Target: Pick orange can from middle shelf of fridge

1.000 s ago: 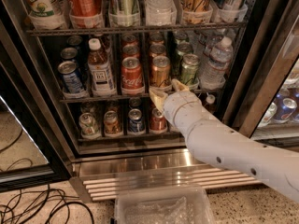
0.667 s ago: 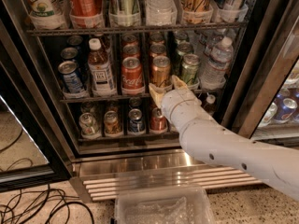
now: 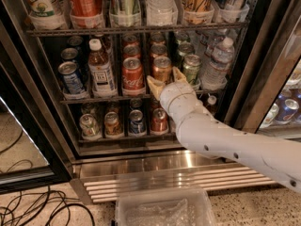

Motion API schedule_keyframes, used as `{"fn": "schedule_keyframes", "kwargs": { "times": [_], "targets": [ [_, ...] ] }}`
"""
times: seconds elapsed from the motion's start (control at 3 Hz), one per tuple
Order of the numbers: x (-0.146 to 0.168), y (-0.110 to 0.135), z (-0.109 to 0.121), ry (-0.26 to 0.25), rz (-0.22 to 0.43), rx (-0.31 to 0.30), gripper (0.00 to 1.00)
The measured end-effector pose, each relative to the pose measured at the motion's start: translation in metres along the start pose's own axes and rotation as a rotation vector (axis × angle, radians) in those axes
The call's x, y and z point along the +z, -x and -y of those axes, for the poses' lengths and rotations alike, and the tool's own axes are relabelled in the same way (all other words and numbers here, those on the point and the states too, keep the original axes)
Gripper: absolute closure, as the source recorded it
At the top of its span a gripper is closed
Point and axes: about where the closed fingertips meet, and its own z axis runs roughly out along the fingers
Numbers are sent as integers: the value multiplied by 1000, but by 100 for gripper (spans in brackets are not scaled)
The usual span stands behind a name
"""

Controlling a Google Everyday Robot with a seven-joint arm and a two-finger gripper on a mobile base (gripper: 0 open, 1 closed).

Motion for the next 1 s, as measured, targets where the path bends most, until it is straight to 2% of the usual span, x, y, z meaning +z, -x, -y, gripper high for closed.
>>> {"fn": "schedule_keyframes", "kwargs": {
  "times": [1.0],
  "targets": [
    [42,1,10,-17,25,-14,32]
  ]
}}
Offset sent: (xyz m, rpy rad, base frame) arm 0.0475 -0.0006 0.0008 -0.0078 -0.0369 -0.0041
